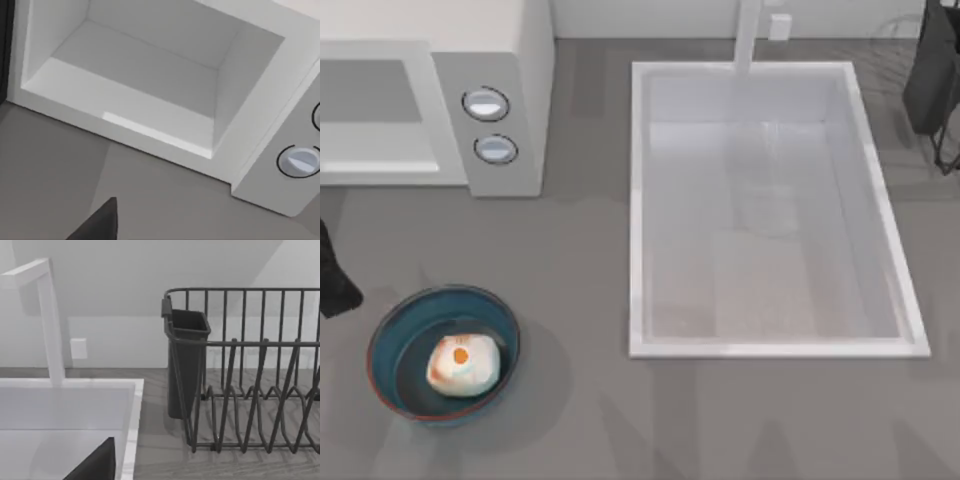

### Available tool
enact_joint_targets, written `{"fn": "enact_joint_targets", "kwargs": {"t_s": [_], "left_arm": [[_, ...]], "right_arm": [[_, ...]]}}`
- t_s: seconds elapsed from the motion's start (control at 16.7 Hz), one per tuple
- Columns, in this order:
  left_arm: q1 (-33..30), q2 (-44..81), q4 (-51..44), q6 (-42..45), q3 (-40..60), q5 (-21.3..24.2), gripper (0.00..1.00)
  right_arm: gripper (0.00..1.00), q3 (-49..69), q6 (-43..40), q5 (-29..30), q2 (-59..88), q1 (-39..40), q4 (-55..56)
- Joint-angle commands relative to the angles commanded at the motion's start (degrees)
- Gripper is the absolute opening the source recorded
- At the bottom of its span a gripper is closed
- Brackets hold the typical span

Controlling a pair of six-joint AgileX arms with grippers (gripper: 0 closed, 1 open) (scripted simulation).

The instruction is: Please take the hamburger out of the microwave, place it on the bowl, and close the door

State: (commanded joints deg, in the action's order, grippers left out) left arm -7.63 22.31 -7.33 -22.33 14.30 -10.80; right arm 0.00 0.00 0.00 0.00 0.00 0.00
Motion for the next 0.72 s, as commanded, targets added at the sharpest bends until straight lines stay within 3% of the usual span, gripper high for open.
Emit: {"fn": "enact_joint_targets", "kwargs": {"t_s": [0.18, 0.36, 0.72], "left_arm": [[4.47, -12.79, 4.21, 12.73, -7.57, 6.37, 1.00], [6.99, -20.26, 6.67, 20.25, -12.73, 9.90, 1.00], [7.64, -22.32, 7.33, 22.33, -14.31, 10.80, 1.00]], "right_arm": [[1.00, 0.00, 0.00, 0.00, 0.00, 0.00, 0.00], [1.00, 0.00, 0.00, 0.00, 0.00, 0.00, 0.00], [1.00, 0.00, 0.00, 0.00, 0.00, 0.00, 0.00]]}}
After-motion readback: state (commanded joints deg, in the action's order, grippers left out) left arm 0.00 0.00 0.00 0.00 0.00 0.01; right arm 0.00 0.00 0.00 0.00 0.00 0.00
